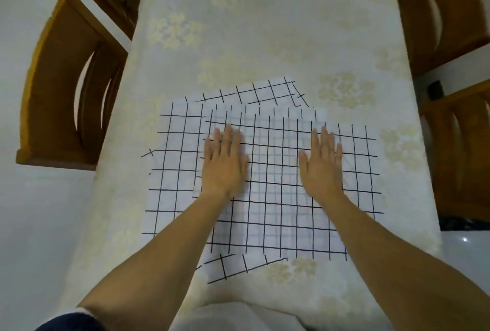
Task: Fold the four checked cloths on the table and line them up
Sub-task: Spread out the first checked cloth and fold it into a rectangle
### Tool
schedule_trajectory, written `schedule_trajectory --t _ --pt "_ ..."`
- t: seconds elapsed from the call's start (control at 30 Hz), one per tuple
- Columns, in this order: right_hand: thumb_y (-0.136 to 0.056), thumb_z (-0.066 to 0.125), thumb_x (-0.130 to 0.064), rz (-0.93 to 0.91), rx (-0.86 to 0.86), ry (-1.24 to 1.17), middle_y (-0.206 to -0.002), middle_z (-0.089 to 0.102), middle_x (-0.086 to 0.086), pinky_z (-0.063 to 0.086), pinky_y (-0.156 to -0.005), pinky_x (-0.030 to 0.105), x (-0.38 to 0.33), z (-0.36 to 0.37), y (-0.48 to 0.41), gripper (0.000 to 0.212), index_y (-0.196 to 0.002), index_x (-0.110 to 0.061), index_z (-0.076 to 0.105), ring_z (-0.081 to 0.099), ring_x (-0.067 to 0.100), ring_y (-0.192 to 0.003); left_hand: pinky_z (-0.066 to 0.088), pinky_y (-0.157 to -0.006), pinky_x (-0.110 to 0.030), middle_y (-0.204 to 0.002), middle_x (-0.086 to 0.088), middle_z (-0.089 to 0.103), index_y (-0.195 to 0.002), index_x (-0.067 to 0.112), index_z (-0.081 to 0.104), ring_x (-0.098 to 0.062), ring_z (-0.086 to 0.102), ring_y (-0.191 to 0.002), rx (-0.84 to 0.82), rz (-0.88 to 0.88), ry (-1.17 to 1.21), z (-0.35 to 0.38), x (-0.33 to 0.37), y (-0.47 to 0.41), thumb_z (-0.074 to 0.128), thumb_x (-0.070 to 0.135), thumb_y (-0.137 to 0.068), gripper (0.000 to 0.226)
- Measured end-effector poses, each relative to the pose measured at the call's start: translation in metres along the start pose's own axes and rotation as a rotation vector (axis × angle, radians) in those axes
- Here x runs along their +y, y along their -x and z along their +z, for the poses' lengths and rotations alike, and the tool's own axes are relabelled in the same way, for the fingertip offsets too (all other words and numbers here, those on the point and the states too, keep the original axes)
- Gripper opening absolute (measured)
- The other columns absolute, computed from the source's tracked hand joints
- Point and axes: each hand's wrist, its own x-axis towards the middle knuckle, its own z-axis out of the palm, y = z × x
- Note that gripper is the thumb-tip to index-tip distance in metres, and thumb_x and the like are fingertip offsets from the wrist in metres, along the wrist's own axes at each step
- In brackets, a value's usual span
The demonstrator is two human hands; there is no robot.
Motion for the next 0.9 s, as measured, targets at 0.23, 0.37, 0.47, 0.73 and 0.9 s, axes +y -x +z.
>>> schedule_trajectory --t 0.23,0.37,0.47,0.73,0.9 --pt "-0.103 0.008 -0.057 -0.095 -0.119 0.077 -0.165 -0.016 -0.001 -0.003 -0.123 0.048 -0.01 0.015 -0.002 0.064 -0.158 -0.028 -0.009 -0.014 0.022 -0.152 -0.009 -0.124 -0.046 -0.165 0.011 -0.021 -0.159 0.03 -0.012 -0.017 -0.022 -0.152 -0.071 0.082 -0.018 0.024 0.033 -0.02 0.001 0.049 -0.106 0.057" --pt "-0.094 -0.006 -0.065 0.197 -0.167 0.09 -0.165 -0.018 0.004 0.002 -0.123 0.053 0.08 0.0 0.01 0.072 -0.155 -0.029 -0.019 -0.013 0.027 -0.152 -0.007 -0.125 -0.047 -0.166 0.008 -0.021 -0.158 0.025 -0.016 -0.019 -0.023 -0.152 -0.068 0.015 -0.028 0.009 0.0 -0.024 0.0 0.047 -0.106 0.059" --pt "-0.094 -0.008 -0.065 0.266 -0.089 0.027 -0.165 -0.014 0.008 0.003 -0.123 0.052 0.078 -0.008 0.025 0.079 -0.158 -0.019 -0.009 -0.01 0.029 -0.152 -0.009 -0.124 -0.052 -0.164 -0.004 -0.028 -0.156 0.014 -0.021 -0.031 -0.026 -0.15 -0.064 -0.012 -0.06 -0.004 0.022 -0.016 0.007 0.041 -0.107 0.063" --pt "-0.104 0.023 -0.044 -0.066 -0.053 0.046 -0.167 -0.003 0.004 0.01 -0.123 0.052 -0.009 0.038 0.133 0.063 -0.159 -0.021 0.005 -0.004 0.025 -0.154 -0.006 -0.124 -0.05 -0.168 0.004 -0.012 -0.161 0.019 -0.006 -0.019 -0.02 -0.153 -0.167 0.278 -0.029 0.052 0.057 0.09 0.013 0.05 -0.107 0.065" --pt "-0.1 0.011 -0.063 0.236 -0.093 0.052 -0.166 -0.002 0.01 0.007 -0.123 0.048 0.082 0.025 0.134 0.071 -0.159 -0.025 0.0 0.0 0.031 -0.153 -0.012 -0.123 -0.049 -0.164 0.007 -0.027 -0.157 0.023 -0.021 -0.019 -0.027 -0.151 -0.279 0.351 -0.105 0.031 0.05 0.073 0.013 0.065 -0.102 0.077"
